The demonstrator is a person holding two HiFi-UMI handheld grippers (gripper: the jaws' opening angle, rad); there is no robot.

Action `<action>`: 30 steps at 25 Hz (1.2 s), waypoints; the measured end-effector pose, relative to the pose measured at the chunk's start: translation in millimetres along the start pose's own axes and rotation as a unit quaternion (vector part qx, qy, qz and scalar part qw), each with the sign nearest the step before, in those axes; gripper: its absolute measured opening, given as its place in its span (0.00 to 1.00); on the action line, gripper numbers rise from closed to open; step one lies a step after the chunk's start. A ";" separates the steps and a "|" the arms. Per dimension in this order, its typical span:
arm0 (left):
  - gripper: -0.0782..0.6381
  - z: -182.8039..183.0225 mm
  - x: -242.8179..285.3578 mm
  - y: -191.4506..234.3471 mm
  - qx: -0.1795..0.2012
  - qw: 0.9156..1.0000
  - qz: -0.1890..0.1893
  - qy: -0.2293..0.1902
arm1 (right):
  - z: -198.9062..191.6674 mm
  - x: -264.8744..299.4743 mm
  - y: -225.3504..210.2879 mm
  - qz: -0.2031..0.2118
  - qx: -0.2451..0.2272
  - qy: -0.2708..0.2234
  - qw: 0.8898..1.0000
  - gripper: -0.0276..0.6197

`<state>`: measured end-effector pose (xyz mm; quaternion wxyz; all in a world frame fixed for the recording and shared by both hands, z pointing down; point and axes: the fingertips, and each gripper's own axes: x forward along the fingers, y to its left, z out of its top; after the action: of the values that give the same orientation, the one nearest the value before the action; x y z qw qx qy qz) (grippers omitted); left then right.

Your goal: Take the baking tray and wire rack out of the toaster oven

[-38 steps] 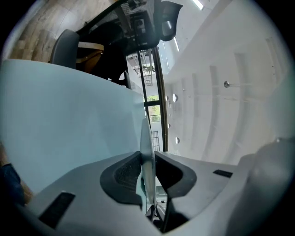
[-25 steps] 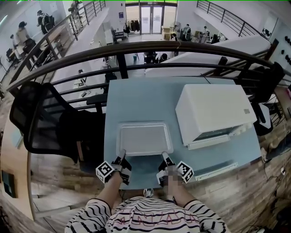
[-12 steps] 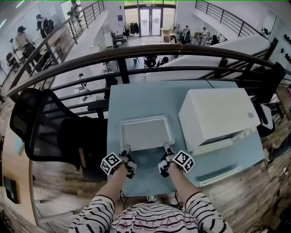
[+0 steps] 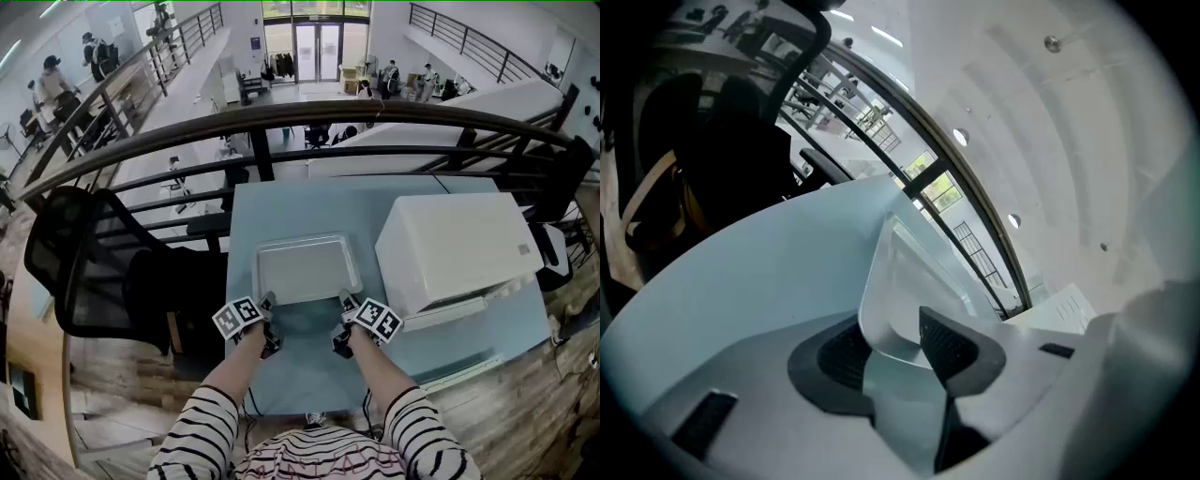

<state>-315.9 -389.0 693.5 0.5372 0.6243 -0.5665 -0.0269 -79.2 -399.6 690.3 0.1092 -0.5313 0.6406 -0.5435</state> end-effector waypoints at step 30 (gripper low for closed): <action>0.49 -64.9 -79.5 -84.1 0.307 0.950 -0.025 -0.044 | -11.7 -149.6 11.3 0.017 -0.243 0.067 0.967 0.42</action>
<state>-245.6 -307.3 616.1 0.2928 0.7712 -0.5548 0.1078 -32.4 -275.0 620.2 -0.0579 -0.4933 0.7682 -0.4039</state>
